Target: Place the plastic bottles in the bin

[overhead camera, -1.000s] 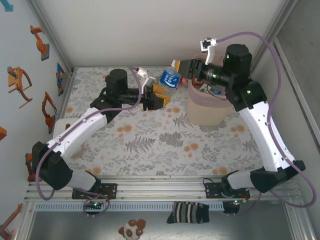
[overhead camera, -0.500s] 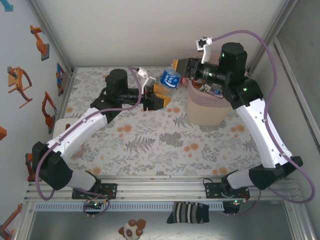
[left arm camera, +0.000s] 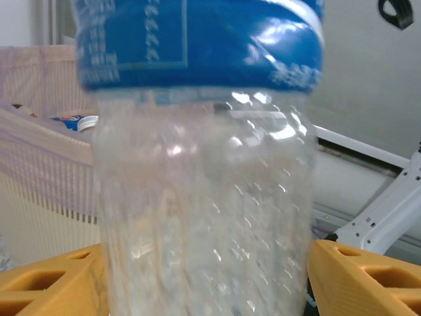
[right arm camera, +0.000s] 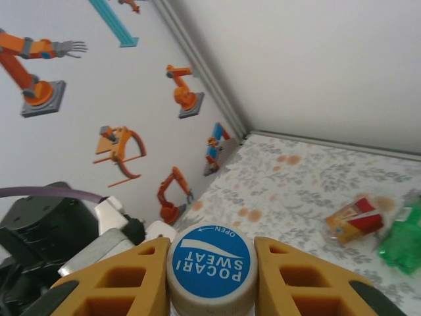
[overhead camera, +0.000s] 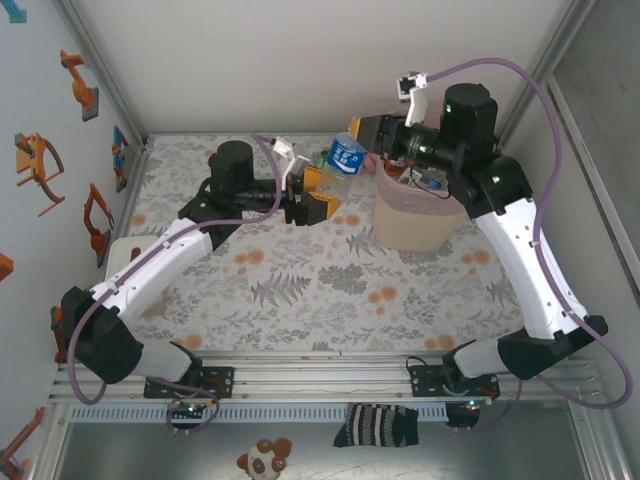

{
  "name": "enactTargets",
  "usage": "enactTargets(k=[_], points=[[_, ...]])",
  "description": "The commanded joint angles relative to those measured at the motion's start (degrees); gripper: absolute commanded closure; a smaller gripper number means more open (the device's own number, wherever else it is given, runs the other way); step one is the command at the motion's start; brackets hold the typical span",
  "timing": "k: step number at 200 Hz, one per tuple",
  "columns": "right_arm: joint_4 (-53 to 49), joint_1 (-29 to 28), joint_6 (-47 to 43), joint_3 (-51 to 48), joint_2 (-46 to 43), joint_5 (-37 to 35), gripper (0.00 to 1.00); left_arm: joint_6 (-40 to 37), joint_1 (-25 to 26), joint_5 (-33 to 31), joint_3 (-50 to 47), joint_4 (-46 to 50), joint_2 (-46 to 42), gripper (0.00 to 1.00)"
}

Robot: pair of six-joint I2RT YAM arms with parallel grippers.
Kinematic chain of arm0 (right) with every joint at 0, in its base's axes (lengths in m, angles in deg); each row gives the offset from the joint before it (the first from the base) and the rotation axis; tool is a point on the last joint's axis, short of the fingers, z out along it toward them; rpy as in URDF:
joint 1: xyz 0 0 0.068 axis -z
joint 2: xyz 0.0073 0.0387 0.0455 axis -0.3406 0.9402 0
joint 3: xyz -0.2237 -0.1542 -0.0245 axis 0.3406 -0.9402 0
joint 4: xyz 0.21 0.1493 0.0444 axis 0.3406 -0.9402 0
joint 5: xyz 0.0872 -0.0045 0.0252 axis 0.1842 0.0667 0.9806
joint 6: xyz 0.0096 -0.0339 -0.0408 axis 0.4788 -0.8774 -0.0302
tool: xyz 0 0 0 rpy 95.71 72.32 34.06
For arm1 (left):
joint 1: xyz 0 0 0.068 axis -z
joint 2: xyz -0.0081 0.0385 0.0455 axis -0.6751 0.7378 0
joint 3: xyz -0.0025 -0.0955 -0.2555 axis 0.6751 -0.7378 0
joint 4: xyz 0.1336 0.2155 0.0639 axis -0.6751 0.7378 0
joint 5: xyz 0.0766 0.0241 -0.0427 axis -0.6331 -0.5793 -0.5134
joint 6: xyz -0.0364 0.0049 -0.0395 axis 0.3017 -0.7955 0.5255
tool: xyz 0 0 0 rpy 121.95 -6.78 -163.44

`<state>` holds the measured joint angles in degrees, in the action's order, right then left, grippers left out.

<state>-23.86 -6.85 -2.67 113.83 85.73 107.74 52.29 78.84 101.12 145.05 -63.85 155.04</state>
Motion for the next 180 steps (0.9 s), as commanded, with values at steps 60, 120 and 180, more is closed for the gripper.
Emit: enactTargets(k=[60,120,180], points=[[-15.49,1.35,-25.58,14.06,4.26,-36.08,0.73,-0.79,-0.61,-2.94,-2.79,1.27,-4.29,0.23],[-10.01,7.67,-49.99,13.55,9.29,-35.09,0.78,-0.71,-0.88,-3.48,-2.96,1.85,-4.26,0.23],[0.42,15.94,-64.62,6.73,13.1,-21.96,0.8,-0.35,-1.22,-3.35,-3.04,2.12,-3.18,0.23]])
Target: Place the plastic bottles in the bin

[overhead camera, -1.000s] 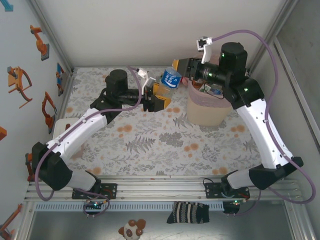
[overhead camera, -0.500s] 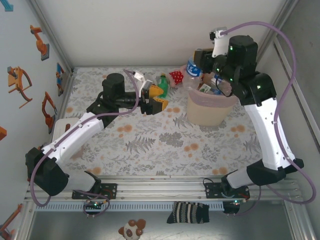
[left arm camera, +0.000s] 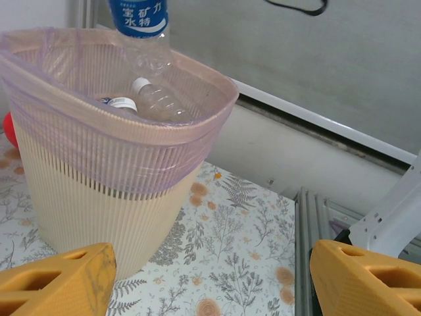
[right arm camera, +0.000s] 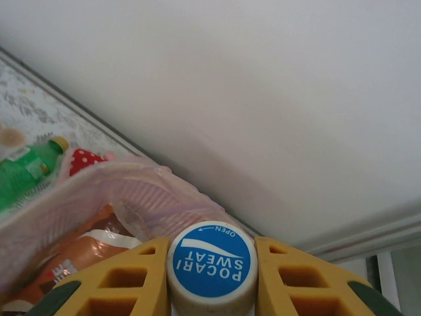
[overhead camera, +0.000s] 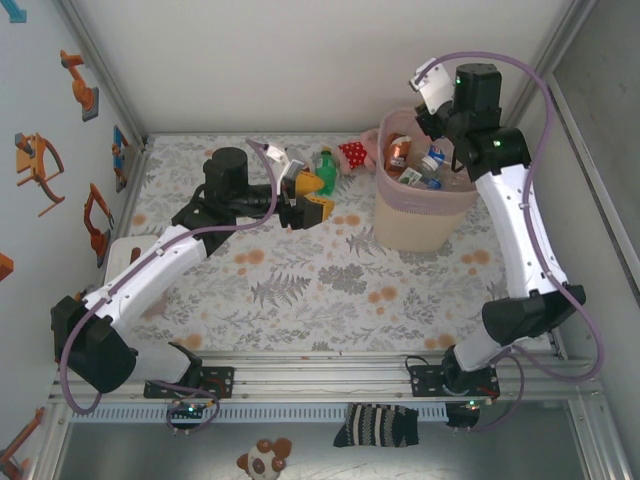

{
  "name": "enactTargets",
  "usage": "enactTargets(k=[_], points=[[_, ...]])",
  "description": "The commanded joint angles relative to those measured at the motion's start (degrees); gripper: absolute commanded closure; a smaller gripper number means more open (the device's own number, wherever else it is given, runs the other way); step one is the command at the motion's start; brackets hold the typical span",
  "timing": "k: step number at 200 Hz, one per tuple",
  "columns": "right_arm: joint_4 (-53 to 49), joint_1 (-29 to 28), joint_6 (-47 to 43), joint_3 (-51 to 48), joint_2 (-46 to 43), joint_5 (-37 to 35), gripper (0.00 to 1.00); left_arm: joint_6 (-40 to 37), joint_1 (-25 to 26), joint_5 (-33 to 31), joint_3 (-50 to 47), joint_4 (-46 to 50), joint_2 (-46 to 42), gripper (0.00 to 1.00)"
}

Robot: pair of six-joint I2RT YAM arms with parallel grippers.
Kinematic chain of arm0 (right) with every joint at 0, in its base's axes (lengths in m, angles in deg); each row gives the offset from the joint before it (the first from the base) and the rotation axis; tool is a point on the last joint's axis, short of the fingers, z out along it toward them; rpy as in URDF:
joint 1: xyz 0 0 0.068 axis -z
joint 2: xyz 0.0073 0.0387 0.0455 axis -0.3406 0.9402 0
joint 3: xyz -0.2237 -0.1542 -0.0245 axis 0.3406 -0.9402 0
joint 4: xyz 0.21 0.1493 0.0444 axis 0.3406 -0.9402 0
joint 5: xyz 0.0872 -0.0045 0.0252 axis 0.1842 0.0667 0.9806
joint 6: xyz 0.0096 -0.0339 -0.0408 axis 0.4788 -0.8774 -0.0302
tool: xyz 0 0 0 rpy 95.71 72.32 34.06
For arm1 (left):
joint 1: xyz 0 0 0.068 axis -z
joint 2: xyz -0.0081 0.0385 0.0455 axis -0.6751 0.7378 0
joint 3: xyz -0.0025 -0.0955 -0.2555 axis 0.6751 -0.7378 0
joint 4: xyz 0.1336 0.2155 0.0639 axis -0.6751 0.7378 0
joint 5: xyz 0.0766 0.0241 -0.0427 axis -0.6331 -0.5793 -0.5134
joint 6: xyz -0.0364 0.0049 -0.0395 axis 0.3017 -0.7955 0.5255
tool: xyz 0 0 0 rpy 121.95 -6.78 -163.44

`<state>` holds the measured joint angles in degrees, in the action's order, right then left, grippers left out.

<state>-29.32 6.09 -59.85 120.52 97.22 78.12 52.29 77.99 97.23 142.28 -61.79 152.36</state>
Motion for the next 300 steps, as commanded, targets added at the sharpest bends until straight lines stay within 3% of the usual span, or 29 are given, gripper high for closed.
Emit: enactTargets(k=[1,17,117,132,161,178,204,242,270,300], points=[[5.88,3.1,-7.6,0.05,1.74,7.97,0.8,-0.3,-0.42,0.54,-0.21,0.12,-0.51,0.23],[5.81,3.89,-10.53,-0.75,3.28,10.48,0.8,0.04,-0.55,0.68,-0.14,-0.06,0.04,0.23],[6.17,4.33,-24.06,-8.87,9.92,2.75,0.79,0.84,-1.09,0.8,0.48,-0.11,1.5,0.23],[6.67,4.35,-24.15,-10.57,9.73,2.91,0.73,0.97,-1.17,0.85,0.63,-0.04,1.52,0.23],[5.04,4.33,-22.63,-10.73,8.33,4.62,0.5,0.89,-1.3,0.96,0.8,0.61,1.44,0.23],[3.89,4.36,-21.41,-10.1,6.49,6.46,0.43,0.8,-1.36,0.8,0.81,0.83,1.15,0.23],[2.76,4.37,-18.45,-9.32,3.34,9.93,0.38,0.8,-1.43,0.77,0.85,0.97,0.77,0.23],[2.55,4.42,-10.97,-8.48,2.05,13.25,0.41,0.88,-1.44,0.68,0.68,0.97,0.04,0.23],[5.69,5.04,3.0,-7.27,3.42,11.97,0.49,0.88,-1.47,0.23,0.26,1.11,-0.6,0.23],[6.6,6.3,19.69,-2.37,7.81,6.67,0.64,0.8,-1.49,-0.21,0.2,1.28,-0.67,0.23]])
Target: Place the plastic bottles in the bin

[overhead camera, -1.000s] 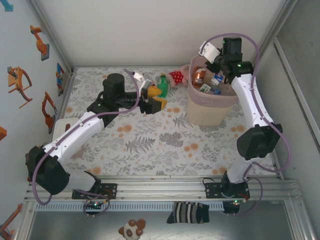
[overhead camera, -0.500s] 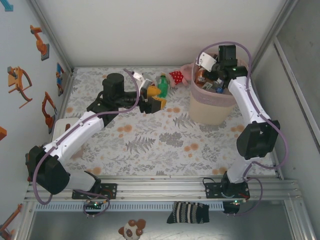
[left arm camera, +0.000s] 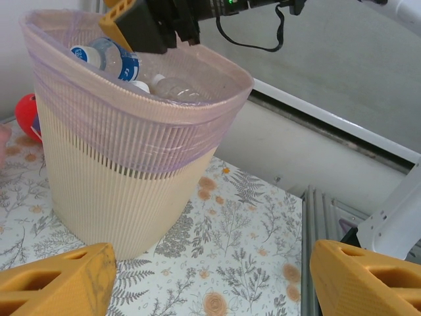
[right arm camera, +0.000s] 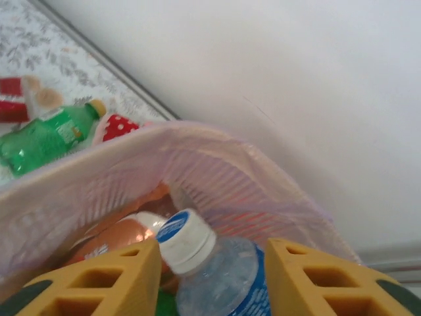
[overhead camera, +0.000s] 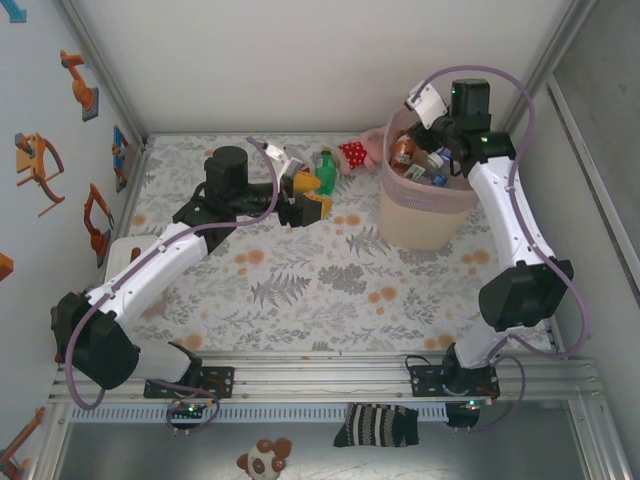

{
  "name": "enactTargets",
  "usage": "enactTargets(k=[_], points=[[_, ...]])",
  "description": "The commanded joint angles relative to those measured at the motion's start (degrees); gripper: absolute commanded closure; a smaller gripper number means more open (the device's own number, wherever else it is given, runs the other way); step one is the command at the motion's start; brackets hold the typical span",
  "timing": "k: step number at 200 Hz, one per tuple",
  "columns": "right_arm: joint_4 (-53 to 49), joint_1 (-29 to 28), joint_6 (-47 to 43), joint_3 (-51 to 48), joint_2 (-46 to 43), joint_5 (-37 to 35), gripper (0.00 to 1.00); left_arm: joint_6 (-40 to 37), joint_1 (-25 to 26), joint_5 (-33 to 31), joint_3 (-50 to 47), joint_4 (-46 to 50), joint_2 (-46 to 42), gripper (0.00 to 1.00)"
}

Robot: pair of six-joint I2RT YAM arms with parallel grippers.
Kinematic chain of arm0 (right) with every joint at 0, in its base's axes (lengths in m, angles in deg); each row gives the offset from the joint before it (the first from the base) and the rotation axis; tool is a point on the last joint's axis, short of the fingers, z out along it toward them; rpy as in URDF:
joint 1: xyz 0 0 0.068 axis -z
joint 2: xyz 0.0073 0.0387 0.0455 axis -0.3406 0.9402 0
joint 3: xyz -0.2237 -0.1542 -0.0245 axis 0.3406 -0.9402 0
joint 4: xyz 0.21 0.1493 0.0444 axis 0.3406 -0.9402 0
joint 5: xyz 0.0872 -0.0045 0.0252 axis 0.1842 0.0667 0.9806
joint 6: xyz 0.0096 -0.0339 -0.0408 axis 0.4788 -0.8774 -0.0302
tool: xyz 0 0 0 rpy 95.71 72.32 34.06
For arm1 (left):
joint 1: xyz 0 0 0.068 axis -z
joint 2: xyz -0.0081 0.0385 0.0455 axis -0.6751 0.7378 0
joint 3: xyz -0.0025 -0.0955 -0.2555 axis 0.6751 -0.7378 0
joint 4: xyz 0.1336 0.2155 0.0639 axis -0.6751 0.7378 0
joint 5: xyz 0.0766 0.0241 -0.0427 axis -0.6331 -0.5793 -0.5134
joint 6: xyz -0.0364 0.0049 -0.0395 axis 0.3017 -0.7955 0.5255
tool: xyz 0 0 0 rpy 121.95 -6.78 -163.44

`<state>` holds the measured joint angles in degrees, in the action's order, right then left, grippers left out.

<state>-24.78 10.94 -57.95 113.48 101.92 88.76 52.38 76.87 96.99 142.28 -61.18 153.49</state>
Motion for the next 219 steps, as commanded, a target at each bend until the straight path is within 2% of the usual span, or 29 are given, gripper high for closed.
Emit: enactTargets(k=[1,21,69,127,175,219], points=[[2.0,1.48,18.26,4.91,3.26,-4.14,0.64,0.71,-0.39,0.05,0.2,0.64,-1.82,0.23],[1.42,2.18,24.68,8.11,6.28,-4.64,0.72,0.63,-0.31,-0.12,0.06,1.0,-1.99,0.23],[-2.44,3.08,27.96,8.89,11.59,-2.17,0.76,0.52,-0.48,-0.82,-1.38,0.86,-3.42,0.23],[-6.48,3.08,28.56,0.26,2.73,-5.06,0.76,0.13,-0.43,-1.64,-2.49,1.39,-4.79,0.23],[-12.01,3.09,28.16,5.41,0.37,-7.61,0.75,-0.61,-0.5,-2.0,-2.67,2.37,-5.71,0.23],[-11.0,4.51,34.48,5.97,3.26,-5.53,0.75,-0.17,-0.53,-2.38,-2.86,1.9,-5.25,0.23]])
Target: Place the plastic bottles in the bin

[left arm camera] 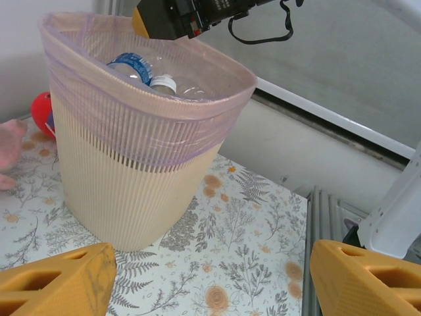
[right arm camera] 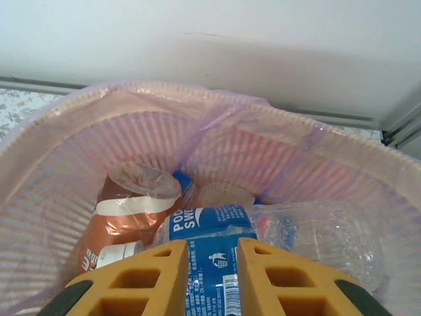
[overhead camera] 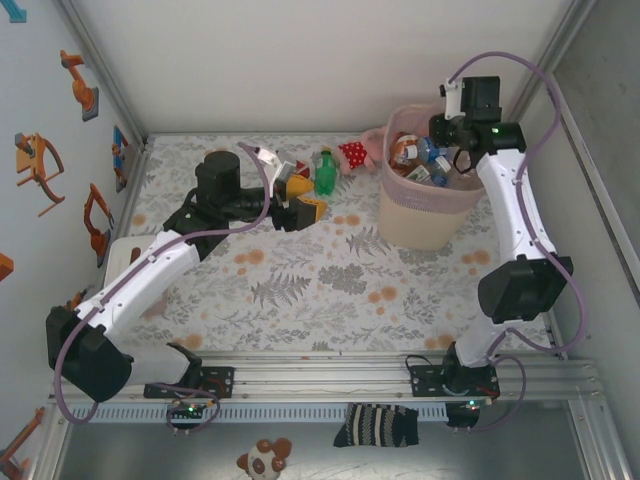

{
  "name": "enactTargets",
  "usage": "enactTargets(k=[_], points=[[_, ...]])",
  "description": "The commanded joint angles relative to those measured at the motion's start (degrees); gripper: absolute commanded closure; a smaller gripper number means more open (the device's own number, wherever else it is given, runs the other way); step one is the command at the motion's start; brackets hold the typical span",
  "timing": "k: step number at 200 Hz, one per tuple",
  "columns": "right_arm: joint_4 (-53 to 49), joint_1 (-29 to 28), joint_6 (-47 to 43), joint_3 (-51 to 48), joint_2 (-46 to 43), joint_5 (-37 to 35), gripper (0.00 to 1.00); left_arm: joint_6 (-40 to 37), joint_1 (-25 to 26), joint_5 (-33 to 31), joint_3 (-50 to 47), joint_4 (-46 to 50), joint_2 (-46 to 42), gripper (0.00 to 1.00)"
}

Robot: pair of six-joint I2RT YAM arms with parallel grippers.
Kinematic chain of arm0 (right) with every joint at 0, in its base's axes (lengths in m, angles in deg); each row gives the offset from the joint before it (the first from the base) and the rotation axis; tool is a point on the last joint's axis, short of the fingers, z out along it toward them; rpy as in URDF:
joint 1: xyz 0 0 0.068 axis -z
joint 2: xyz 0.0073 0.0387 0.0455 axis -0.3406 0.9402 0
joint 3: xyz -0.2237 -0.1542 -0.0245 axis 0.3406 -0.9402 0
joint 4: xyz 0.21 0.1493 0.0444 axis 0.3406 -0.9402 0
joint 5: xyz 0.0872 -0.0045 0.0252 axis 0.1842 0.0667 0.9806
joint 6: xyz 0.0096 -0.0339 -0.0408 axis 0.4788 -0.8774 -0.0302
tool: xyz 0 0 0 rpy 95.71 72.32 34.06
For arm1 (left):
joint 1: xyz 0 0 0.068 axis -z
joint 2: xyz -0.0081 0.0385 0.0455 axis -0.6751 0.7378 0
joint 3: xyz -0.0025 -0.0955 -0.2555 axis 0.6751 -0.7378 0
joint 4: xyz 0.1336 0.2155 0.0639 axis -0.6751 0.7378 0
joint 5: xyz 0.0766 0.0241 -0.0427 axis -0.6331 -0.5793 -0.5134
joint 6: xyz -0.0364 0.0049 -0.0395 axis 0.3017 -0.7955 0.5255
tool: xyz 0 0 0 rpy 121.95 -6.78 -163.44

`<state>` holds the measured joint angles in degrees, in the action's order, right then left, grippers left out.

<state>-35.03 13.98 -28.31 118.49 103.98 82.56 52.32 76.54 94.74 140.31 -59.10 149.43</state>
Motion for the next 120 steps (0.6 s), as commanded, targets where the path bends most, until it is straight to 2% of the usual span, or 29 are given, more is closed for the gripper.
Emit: enactTargets(k=[1,24,64,120], points=[[-0.6,1.51,4.92,0.91,1.37,0.9,0.75,-0.11,-0.18,-0.13,-0.9,-0.16,-1.2,0.23],[1.86,2.14,6.44,-2.22,3.58,3.13,0.77,-0.34,-0.17,-2.06,-1.01,0.56,-1.07,0.23],[3.87,2.75,7.85,-7.05,5.93,4.45,0.78,-1.23,-0.77,-9.69,-0.31,5.29,-0.03,0.23],[3.2,2.77,8.51,-4.06,0.52,5.07,0.78,-1.97,-2.74,-16.06,4.07,12.81,5.5,0.24]])
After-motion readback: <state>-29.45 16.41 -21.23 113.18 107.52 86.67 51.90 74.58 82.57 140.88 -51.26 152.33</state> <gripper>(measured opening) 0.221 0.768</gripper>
